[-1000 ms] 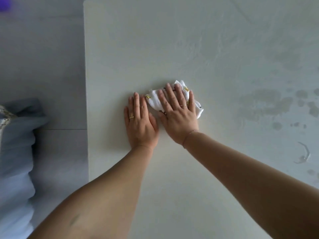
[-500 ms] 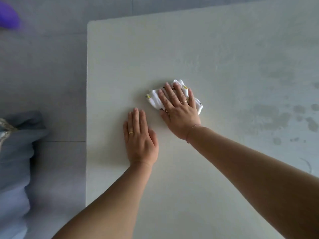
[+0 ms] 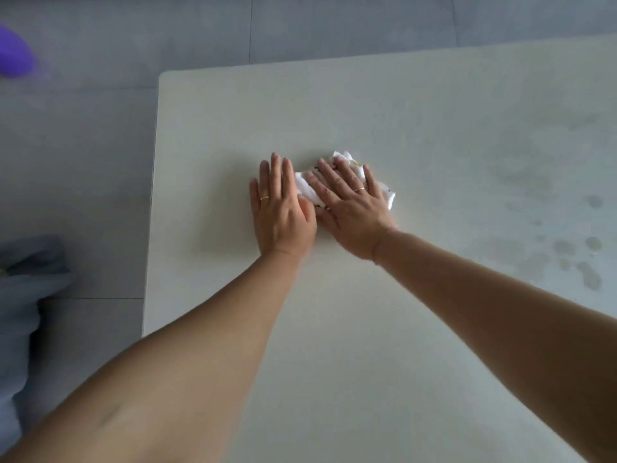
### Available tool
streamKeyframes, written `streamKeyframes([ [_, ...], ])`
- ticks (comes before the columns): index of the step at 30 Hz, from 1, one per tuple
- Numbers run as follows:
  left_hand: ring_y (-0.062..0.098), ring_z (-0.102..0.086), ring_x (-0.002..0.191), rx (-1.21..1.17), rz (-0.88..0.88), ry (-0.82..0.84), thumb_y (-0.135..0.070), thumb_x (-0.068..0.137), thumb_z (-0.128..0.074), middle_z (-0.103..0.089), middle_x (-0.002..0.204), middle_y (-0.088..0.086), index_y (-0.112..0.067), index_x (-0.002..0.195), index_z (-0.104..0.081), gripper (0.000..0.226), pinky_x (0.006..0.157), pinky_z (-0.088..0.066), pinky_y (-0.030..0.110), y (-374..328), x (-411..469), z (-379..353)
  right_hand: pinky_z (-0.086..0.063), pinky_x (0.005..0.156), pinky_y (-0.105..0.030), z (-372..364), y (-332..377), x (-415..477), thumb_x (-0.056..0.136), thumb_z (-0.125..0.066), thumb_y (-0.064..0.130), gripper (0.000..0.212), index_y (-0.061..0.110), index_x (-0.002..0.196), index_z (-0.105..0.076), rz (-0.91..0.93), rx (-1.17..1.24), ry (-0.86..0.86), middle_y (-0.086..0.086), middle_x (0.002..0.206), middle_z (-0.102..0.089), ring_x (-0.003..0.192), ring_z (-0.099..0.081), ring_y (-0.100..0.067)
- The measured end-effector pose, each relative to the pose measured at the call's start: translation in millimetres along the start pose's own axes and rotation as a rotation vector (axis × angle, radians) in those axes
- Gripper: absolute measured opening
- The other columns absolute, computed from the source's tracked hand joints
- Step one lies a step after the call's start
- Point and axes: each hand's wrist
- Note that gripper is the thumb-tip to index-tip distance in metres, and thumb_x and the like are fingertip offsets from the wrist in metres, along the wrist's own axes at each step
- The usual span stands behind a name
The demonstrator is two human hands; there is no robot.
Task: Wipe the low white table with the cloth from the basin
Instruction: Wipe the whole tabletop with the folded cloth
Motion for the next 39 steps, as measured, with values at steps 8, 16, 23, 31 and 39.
streamKeyframes([
  [8, 0.023, -0.012, 0.146, 0.065, -0.08, 0.049, -0.043, 0.095, -0.037, -0.016, 0.158, 0.008, -0.008, 0.148, -0.021, 0.066, 0.118, -0.005, 0.041, -1.7, 8.2, -20.4, 0.007, 0.116, -0.05, 10.9, -41.6, 46.2, 0.097, -0.027, 0.038, 0.055, 0.028, 0.15, -0.015, -0.718, 0.154, -0.177, 0.001, 0.16, -0.007, 0.147, 0.002, -0.021],
  [16, 0.025, -0.019, 0.144, 0.053, -0.062, 0.055, -0.039, 0.089, -0.026, -0.025, 0.155, 0.011, -0.003, 0.145, -0.029, 0.066, 0.118, -0.01, 0.04, -5.3, 8.6, -11.9, 0.006, 0.115, -0.045, 11.8, -35.8, 54.0, 0.099, -0.023, 0.047, 0.052, 0.035, 0.149, -0.014, -0.095, 0.011, -0.039, 0.007, 0.159, -0.01, 0.146, -0.001, -0.014],
  [23, 0.025, -0.019, 0.144, 0.049, -0.046, 0.093, -0.033, 0.088, -0.041, -0.024, 0.155, 0.012, -0.004, 0.146, -0.026, 0.067, 0.118, -0.011, 0.04, -6.1, 10.3, -11.0, 0.01, 0.113, -0.052, 14.8, -31.9, 94.6, 0.097, -0.026, 0.038, 0.054, 0.03, 0.15, -0.014, -0.684, 0.172, -0.158, 0.002, 0.16, -0.006, 0.147, 0.004, -0.021],
  [31, 0.027, -0.026, 0.142, 0.063, -0.042, 0.087, -0.035, 0.087, -0.033, -0.033, 0.151, 0.014, -0.002, 0.144, -0.033, 0.066, 0.117, -0.017, 0.041, -8.4, 11.2, -5.6, 0.004, 0.115, -0.048, 19.1, -46.2, 107.0, 0.099, -0.023, 0.046, 0.053, 0.033, 0.149, -0.016, -0.075, -0.011, -0.031, 0.005, 0.159, -0.01, 0.147, -0.003, -0.017],
  [39, 0.027, -0.027, 0.142, 0.063, -0.043, 0.087, -0.033, 0.086, -0.036, -0.032, 0.152, 0.013, -0.001, 0.143, -0.035, 0.065, 0.116, -0.02, 0.042, -7.7, 12.1, -8.1, 0.01, 0.112, -0.053, 16.3, -12.2, 149.5, 0.097, -0.026, 0.036, 0.056, 0.029, 0.15, -0.011, -0.498, 0.135, -0.1, 0.002, 0.16, -0.002, 0.146, 0.006, -0.022],
])
Point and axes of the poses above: each hand's wrist, its own x-axis towards the middle knuckle, its own z-axis out of the back of the hand, y = z × x
